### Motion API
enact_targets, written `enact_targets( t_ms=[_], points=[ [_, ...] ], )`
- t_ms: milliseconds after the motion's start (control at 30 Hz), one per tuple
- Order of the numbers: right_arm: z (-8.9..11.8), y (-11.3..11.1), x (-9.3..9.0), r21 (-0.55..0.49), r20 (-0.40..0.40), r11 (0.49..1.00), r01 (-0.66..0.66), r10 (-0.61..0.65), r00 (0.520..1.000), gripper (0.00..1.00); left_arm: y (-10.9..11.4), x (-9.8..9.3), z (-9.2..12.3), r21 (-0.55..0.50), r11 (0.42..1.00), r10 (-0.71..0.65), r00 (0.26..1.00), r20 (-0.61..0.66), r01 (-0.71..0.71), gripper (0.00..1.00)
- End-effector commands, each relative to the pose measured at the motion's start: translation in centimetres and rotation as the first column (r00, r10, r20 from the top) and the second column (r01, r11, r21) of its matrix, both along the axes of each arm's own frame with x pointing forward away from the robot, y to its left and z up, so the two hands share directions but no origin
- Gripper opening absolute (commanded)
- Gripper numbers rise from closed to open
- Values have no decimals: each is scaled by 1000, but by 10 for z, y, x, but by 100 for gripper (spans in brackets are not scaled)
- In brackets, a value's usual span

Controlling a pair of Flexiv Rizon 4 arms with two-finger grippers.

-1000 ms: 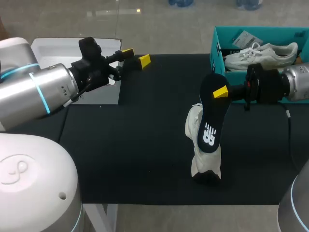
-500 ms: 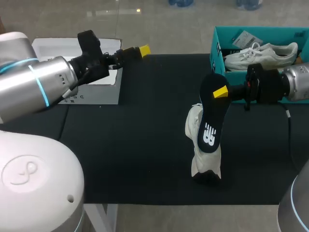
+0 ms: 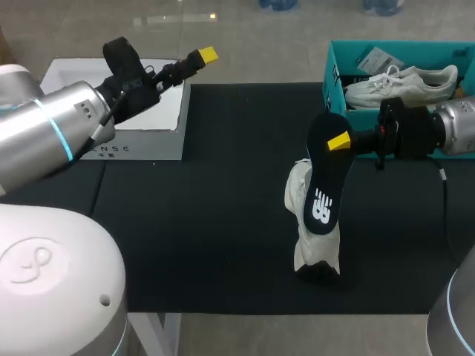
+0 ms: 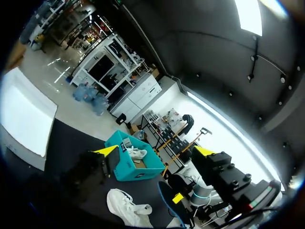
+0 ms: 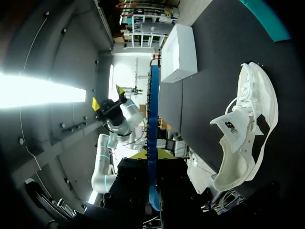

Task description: Take the shoe out of the shoebox, open the shoe tongue, remove and reinsert the insole, then place the shoe into the shoebox

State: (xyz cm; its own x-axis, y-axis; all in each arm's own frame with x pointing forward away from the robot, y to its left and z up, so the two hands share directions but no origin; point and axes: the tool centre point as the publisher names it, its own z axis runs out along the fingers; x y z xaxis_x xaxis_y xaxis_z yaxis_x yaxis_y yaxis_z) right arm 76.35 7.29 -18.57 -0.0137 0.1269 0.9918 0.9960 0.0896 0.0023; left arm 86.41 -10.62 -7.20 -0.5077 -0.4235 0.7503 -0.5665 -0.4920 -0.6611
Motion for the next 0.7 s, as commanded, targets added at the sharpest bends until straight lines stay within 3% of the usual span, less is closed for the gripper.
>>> enact_targets(
  t_ms=[33,300,467,700],
  points=[
    [0,0,-1,-2,0,1000,2,-2,1000,0,7,8,1,82,945,-278,908,-313,317,100],
    [0,0,-1,-2,0,1000,2,-2,1000,0,13,19,14,31,951,-272,878,-393,309,100],
    [0,0,-1,-2,0,1000,2,-2,1000,0,12,19,18,68,944,-278,889,-364,323,100],
    [0,0,-1,-2,0,1000,2,-2,1000,0,10,23,21,82,931,-277,833,-479,357,100]
  ],
)
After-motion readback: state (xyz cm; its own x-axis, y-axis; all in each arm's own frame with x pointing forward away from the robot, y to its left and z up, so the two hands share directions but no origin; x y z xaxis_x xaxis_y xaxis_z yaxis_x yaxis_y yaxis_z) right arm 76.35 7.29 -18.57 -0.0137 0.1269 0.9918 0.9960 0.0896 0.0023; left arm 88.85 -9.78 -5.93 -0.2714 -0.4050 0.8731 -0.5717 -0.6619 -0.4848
